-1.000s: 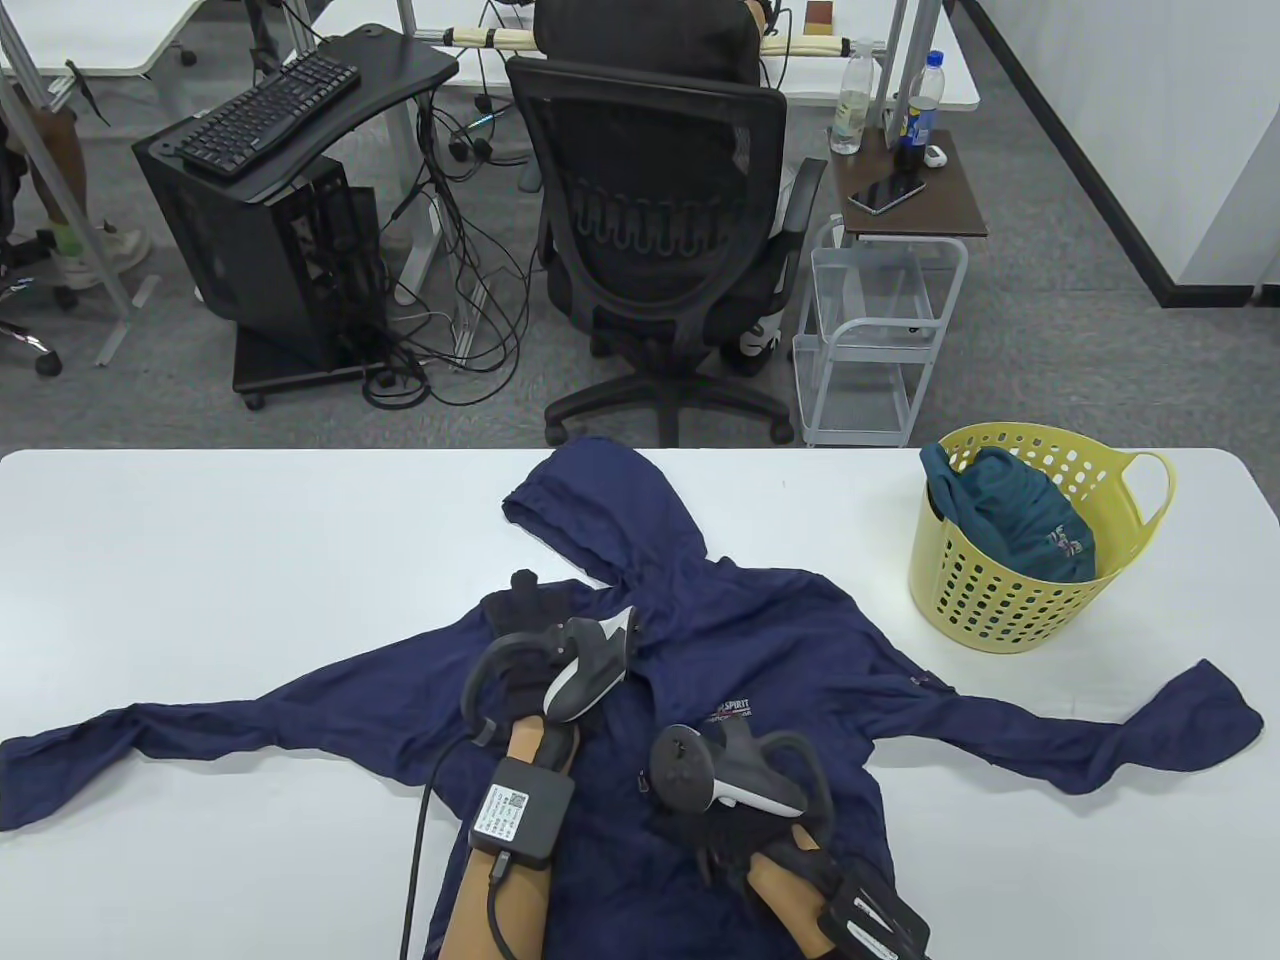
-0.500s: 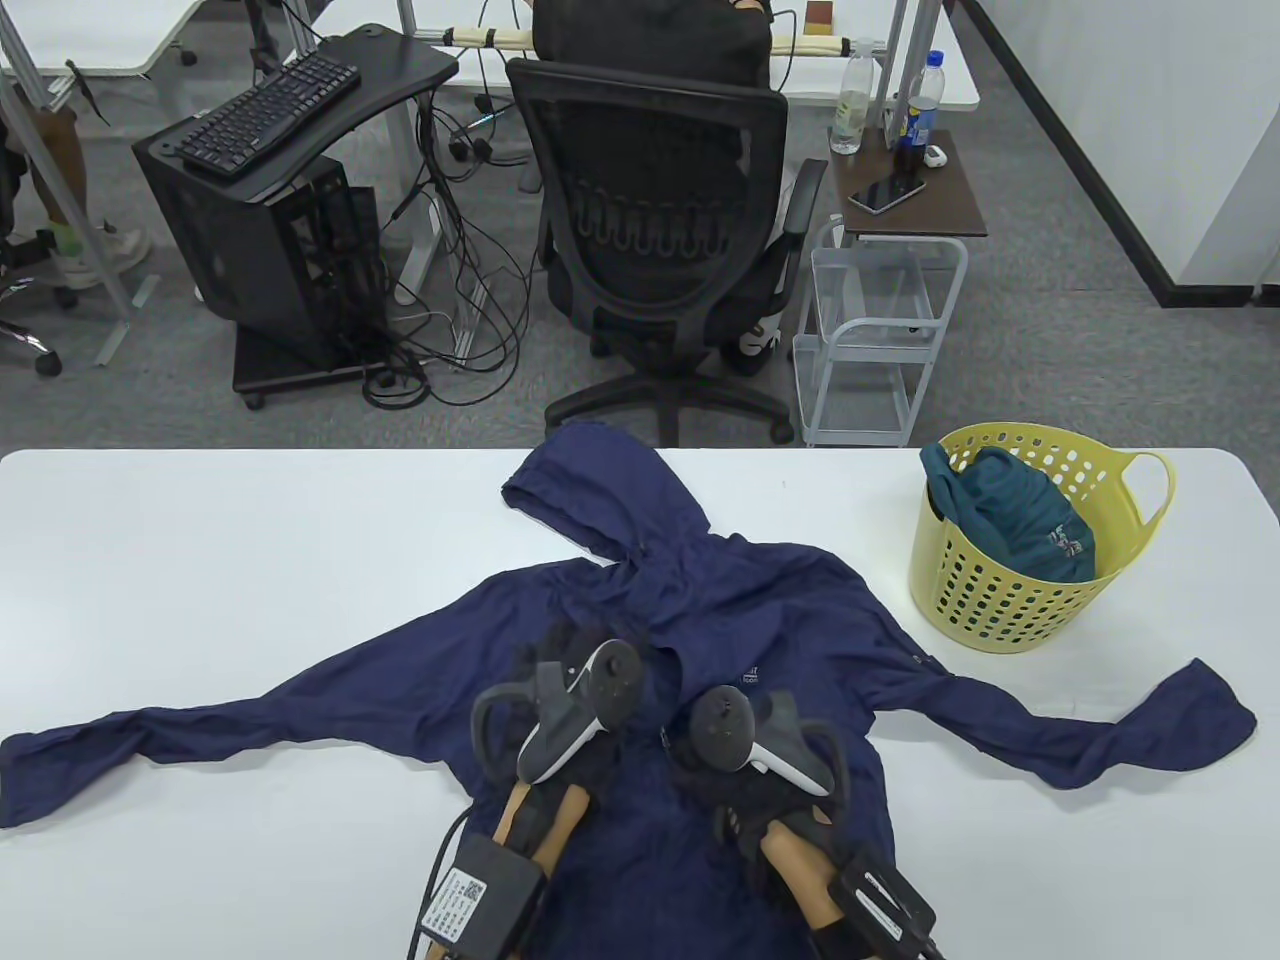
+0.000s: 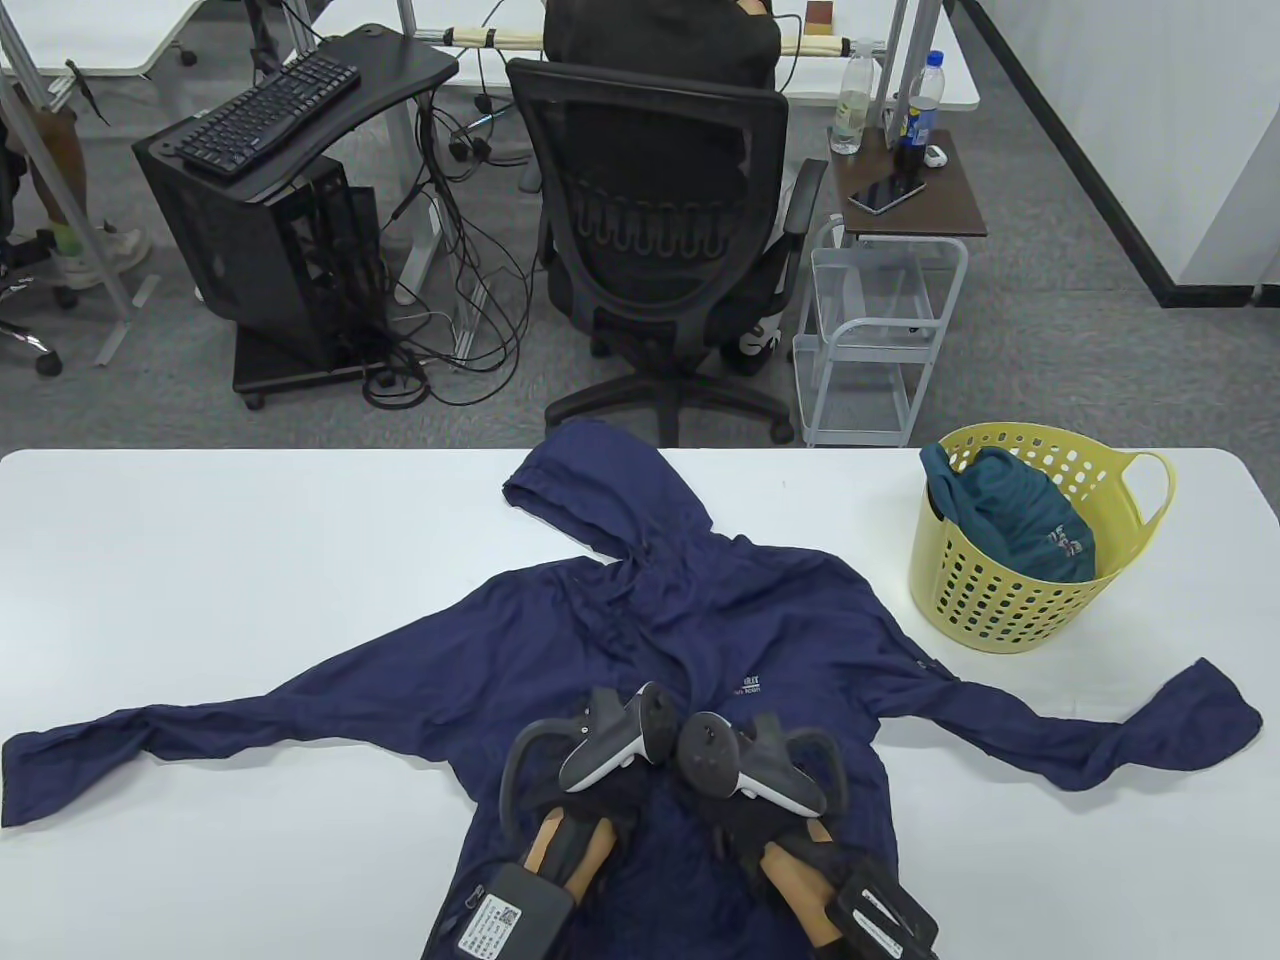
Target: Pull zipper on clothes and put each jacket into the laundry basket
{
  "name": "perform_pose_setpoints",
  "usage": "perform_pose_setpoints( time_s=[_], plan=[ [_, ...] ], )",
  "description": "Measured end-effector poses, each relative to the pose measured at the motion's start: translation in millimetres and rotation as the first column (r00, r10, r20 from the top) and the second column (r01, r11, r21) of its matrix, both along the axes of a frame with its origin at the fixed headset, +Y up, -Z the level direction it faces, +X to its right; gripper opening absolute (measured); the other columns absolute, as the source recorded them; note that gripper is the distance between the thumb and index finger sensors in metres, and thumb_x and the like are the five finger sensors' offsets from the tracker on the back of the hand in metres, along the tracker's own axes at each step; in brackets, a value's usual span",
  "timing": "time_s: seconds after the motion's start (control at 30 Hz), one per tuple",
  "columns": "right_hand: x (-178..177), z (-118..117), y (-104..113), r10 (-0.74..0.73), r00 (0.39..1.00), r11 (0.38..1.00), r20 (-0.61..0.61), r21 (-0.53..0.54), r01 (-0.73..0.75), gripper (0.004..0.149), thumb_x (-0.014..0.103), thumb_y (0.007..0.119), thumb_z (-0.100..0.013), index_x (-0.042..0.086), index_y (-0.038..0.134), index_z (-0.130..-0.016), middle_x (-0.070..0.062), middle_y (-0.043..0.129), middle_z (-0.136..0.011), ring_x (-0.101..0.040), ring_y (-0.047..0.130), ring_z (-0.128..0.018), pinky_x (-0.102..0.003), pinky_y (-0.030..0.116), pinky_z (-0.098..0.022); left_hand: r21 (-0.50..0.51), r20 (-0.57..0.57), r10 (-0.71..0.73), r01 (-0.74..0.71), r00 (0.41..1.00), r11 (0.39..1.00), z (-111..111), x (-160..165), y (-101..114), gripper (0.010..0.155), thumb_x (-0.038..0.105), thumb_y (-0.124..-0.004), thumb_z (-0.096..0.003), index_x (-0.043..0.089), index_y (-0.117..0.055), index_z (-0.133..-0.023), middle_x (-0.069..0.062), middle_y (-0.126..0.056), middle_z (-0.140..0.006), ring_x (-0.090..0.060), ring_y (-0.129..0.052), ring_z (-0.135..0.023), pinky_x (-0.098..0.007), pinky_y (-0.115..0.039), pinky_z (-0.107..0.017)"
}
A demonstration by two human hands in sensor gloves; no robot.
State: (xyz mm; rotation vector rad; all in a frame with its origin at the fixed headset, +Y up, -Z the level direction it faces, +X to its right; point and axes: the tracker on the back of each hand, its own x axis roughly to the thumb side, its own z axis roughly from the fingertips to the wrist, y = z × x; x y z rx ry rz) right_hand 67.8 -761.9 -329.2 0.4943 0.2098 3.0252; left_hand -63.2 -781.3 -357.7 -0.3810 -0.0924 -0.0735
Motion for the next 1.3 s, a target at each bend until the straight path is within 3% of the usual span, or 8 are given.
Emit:
perform_pose_setpoints(
  time_s=[0.43,0.73,0.9,1.03,1.17,1.3],
  plan=[
    [-31.9,40.2,10.1,0.152,0.975,0.988,-0.163,0.022,-0.150,0.045,0.046,0.079,-0.044,0.030,0.089,-0.086,0.003,0.088,-0.100,-0.037,0.085,-0.091,-0.058,0.067,-0.066,0.015,-0.072,0.010,-0.009,0.997,1.000,-8.1,-29.5,-2.4,0.052,0.043,-0.066,-0.0453,0.068,-0.052,-0.089,0.020,-0.046,-0.117,-0.024,-0.052,-0.108,-0.061,-0.059,-0.070],
    [-38.7,63.0,20.5,0.088,0.973,0.996,-0.214,0.049,-0.079,0.045,0.046,0.078,-0.045,0.029,0.088,-0.085,0.001,0.090,-0.098,-0.038,0.088,-0.087,-0.057,0.070,-0.064,0.035,-0.146,0.016,-0.011,0.989,0.999,-13.1,-45.2,-4.3,0.052,0.044,-0.066,-0.0458,0.067,-0.052,-0.091,0.019,-0.047,-0.117,-0.023,-0.052,-0.109,-0.061,-0.058,-0.071],
    [-29.1,64.2,25.2,-0.026,0.970,0.999,-0.243,-0.038,0.018,0.045,0.047,0.078,-0.045,0.028,0.089,-0.085,0.000,0.091,-0.097,-0.039,0.089,-0.086,-0.058,0.071,-0.063,0.034,-0.162,0.026,-0.021,0.986,0.999,-15.1,-47.8,-4.8,0.052,0.044,-0.065,-0.0465,0.067,-0.052,-0.092,0.019,-0.046,-0.117,-0.022,-0.051,-0.109,-0.061,-0.056,-0.072],
    [-19.6,56.9,9.0,-0.111,0.973,0.970,-0.201,-0.236,0.062,0.046,0.048,0.077,-0.047,0.030,0.086,-0.087,-0.001,0.085,-0.103,-0.043,0.085,-0.089,-0.060,0.069,-0.063,0.033,-0.156,0.036,-0.031,0.987,0.999,-13.6,-47.3,-3.8,0.053,0.044,-0.065,-0.0470,0.065,-0.051,-0.094,0.017,-0.044,-0.118,-0.024,-0.049,-0.110,-0.061,-0.054,-0.073],
    [-11.3,46.7,2.5,-0.111,0.984,0.967,-0.137,-0.244,0.075,0.045,0.049,0.076,-0.047,0.033,0.085,-0.088,0.001,0.079,-0.106,-0.042,0.075,-0.094,-0.059,0.068,-0.064,0.112,-0.135,0.068,-0.052,0.989,0.992,-8.1,-48.9,4.3,0.054,0.045,-0.066,-0.0443,0.061,-0.054,-0.094,0.014,-0.056,-0.117,-0.027,-0.060,-0.107,-0.059,-0.059,-0.071],
    [0.7,31.9,-5.4,-0.116,0.993,0.966,-0.032,-0.234,0.105,0.045,0.048,0.075,-0.047,0.032,0.083,-0.089,0.002,0.070,-0.110,-0.040,0.066,-0.098,-0.058,0.064,-0.067,0.189,-0.092,0.182,-0.162,0.979,0.968,4.3,-44.7,29.7,0.054,0.045,-0.065,-0.0441,0.060,-0.057,-0.095,0.012,-0.065,-0.115,-0.028,-0.066,-0.105,-0.058,-0.060,-0.070]
  ],
)
